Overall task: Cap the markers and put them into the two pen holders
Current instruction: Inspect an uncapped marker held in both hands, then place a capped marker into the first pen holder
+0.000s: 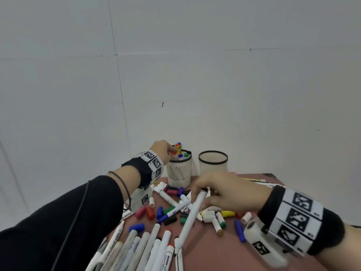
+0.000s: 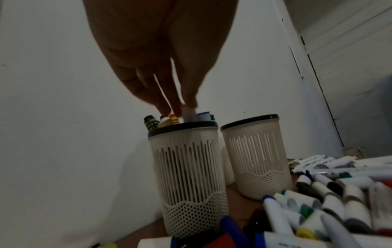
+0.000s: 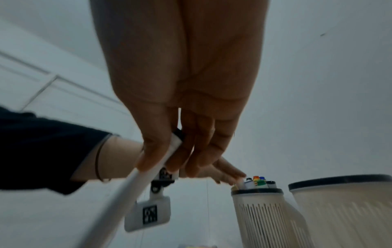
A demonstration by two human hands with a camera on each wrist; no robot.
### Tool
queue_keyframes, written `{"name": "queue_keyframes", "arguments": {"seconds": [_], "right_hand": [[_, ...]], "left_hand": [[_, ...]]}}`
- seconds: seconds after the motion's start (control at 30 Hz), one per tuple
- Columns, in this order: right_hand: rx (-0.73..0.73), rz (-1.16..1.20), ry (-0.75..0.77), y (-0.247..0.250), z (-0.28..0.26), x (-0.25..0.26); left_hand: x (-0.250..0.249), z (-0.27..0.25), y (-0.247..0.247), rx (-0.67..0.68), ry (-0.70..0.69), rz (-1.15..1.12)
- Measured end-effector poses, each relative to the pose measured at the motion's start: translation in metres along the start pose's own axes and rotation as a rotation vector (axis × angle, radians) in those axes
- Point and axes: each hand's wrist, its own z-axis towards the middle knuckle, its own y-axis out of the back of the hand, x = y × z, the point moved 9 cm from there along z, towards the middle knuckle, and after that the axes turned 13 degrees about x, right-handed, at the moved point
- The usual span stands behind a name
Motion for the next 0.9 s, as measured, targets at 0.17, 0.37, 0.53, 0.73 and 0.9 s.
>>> {"name": "queue_keyframes", "arguments": {"seconds": [0.17,0.37,0.53,0.73,0.9], "right_hand": [[-0.204,0.308,-0.005,0.017,-0.029,-0.006],[-0.594,0.99,-0.031,0.017,-0.071,-0.03],[-0.746,1.572,-0.007,-0.021,-0.078,-0.047],[-0.864,1.829,-0.032,-0.06,-0.08,-0.049],[-0.874,1.919,-0.068,-0.079,-0.081,-0.046]], "left_hand": [[-0.008,-0.012,-0.007,0.08,-0.074,0.088],[-0.014,-0.049,-0.01,0.101,-0.202,0.092],[-0.008,-0.075,-0.054,0.409,-0.152,0.228],[-0.007,-0.095,-0.093,0.651,-0.129,0.372],[-0.002,-0.094,-0.103,0.664,-0.065,0.41]]}}
